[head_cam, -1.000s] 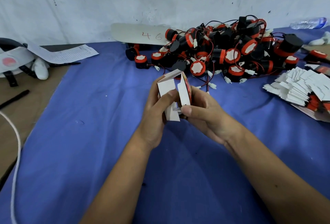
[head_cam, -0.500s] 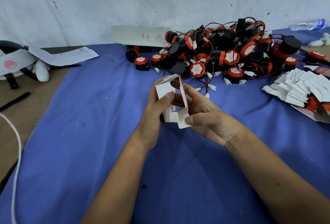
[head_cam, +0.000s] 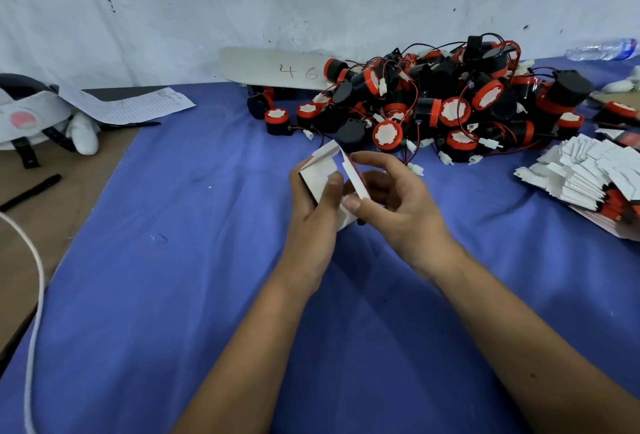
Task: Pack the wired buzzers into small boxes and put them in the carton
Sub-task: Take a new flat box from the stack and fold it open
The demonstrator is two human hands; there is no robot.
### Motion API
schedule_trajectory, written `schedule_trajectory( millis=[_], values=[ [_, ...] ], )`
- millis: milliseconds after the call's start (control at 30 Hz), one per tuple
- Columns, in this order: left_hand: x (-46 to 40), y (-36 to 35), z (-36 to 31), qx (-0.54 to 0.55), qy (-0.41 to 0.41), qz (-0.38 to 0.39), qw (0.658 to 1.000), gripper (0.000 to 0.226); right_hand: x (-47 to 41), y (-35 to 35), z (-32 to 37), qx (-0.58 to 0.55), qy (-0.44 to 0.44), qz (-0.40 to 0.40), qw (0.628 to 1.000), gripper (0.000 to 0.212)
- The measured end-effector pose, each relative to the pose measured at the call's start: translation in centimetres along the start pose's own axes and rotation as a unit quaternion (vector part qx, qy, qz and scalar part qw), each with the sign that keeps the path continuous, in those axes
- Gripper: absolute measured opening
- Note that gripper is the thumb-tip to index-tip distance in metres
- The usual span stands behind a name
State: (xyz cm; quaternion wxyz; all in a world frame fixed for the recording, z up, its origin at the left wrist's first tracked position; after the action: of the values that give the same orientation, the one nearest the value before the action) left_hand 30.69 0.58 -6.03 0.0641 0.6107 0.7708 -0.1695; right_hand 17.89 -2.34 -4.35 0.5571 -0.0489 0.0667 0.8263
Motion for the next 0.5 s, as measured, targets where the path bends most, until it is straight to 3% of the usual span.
schedule_trajectory(
  millis=[267, 500],
  values=[
    [-0.4, 0.8, -0.8, 0.065, 0.026, 0.062, 0.996, 0.069, -0.2, 0.5, 0.1, 0.039, 0.031, -0.034, 0.998, 0.035],
    [-0.2, 0.7, -1.0, 0.053, 0.031, 0.044, 0.997, 0.067, 0.2, 0.1, -0.2, 0.077, 0.053, 0.012, 0.996, 0.048]
  ],
)
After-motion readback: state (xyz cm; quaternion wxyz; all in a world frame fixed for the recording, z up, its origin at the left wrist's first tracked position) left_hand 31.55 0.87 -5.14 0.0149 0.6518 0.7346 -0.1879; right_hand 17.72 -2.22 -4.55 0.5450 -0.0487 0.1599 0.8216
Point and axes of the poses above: each hand's wrist, its own x-axis away from the middle knuckle, its own y-axis out of the back of the hand, z = x × y, the point moved 4 cm from there along -x, towards the middle knuckle, and after that the axes turned 9 degrees about -y, right-handed, at the moved point
